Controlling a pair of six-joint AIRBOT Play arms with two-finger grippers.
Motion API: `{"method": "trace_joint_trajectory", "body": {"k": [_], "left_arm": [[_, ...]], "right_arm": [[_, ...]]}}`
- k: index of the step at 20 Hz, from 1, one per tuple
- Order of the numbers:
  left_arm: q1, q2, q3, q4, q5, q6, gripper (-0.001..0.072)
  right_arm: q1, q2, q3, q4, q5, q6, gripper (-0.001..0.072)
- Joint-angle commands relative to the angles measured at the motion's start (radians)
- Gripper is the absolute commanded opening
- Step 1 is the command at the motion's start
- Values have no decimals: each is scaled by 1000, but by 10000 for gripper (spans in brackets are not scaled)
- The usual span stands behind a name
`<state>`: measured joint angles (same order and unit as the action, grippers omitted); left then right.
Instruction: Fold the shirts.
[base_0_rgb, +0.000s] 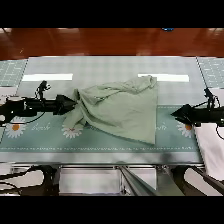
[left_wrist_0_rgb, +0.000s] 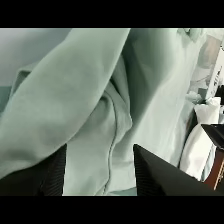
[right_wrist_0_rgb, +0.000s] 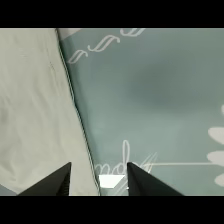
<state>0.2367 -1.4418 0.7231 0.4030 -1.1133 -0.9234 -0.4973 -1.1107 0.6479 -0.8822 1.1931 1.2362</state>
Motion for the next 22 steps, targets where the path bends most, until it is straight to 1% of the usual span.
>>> {"method": "trace_joint_trajectory", "body": {"k": [1, 7, 9, 13, 16, 17, 18, 19, 22], "left_arm": [[-16, -23, 35, 0, 30, -13, 510], [-7, -36, 119, 0, 26, -32, 510], [-17, -51, 124, 4, 16, -51, 510], [-88, -116, 124, 24, -61, -50, 510], [-106, -138, 125, 53, -96, -50, 505], [-103, -137, 134, 82, -118, -50, 365], [-97, -137, 148, 116, -151, -50, 98], [-90, -135, 162, 134, -181, -49, 21], [-77, -122, 203, 145, -220, -50, 20]], "right_arm": [[0, 2, -4, -16, 8, -4, 404], [0, 2, -4, -26, 11, -4, 404], [0, 2, -4, -26, 11, -4, 404], [0, 2, -4, -26, 13, -4, 404], [0, 2, -4, -36, 32, -4, 404], [1, 2, -4, -51, 51, -3, 404], [3, 2, -4, -72, 79, -1, 404], [2, 2, -11, -79, 110, 3, 404], [3, 2, -77, -77, 169, 15, 404]]}}
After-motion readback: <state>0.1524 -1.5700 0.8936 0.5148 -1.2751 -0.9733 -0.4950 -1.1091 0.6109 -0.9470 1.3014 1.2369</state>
